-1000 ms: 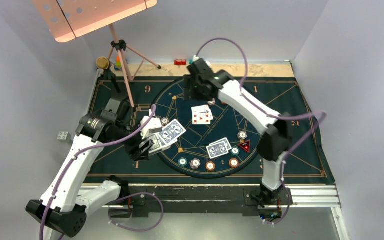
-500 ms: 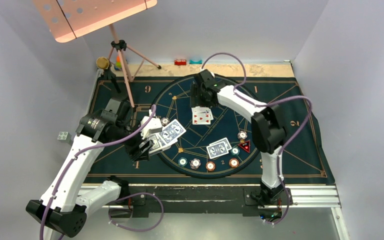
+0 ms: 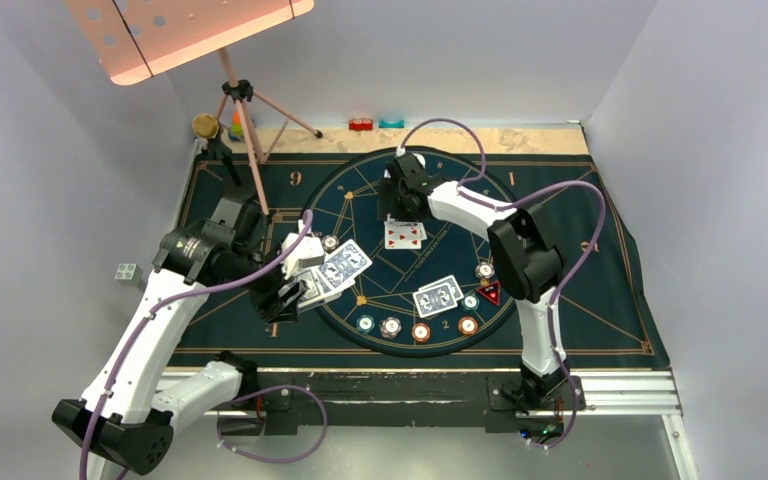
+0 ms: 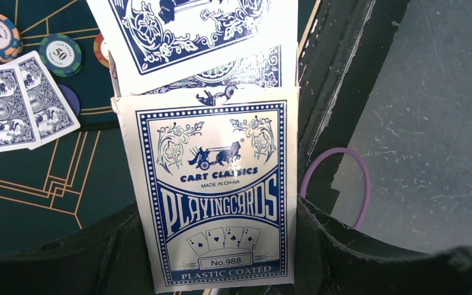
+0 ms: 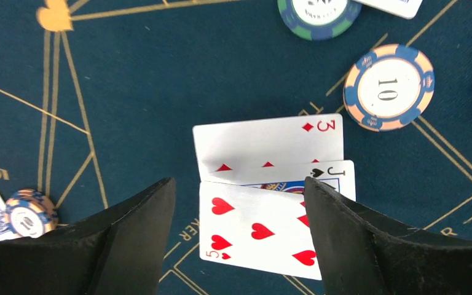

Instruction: Distribute texas hold em gaming equipment

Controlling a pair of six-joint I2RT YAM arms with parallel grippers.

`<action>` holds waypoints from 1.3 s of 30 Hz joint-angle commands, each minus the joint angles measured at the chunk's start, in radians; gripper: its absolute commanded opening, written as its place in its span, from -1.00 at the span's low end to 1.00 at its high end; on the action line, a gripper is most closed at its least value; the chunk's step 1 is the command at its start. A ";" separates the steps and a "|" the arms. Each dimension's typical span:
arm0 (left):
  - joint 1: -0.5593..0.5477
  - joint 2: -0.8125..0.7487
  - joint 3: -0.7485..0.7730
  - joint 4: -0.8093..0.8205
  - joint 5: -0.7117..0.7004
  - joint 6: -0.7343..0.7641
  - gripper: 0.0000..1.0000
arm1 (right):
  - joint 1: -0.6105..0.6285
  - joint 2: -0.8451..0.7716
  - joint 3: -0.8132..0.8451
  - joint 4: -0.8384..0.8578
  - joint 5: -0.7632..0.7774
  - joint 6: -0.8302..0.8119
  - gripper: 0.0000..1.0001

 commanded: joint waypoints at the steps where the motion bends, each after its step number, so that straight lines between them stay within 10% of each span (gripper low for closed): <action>1: -0.003 -0.015 0.004 0.007 0.020 0.010 -1.00 | 0.002 -0.029 -0.068 0.086 0.016 0.036 0.57; 26: -0.003 -0.007 0.015 0.001 0.024 0.018 -1.00 | 0.001 -0.301 -0.168 0.044 0.037 0.127 0.61; 39: -0.003 -0.004 0.012 0.011 0.030 0.020 -1.00 | 0.008 -0.648 -0.301 0.203 -0.605 0.168 0.92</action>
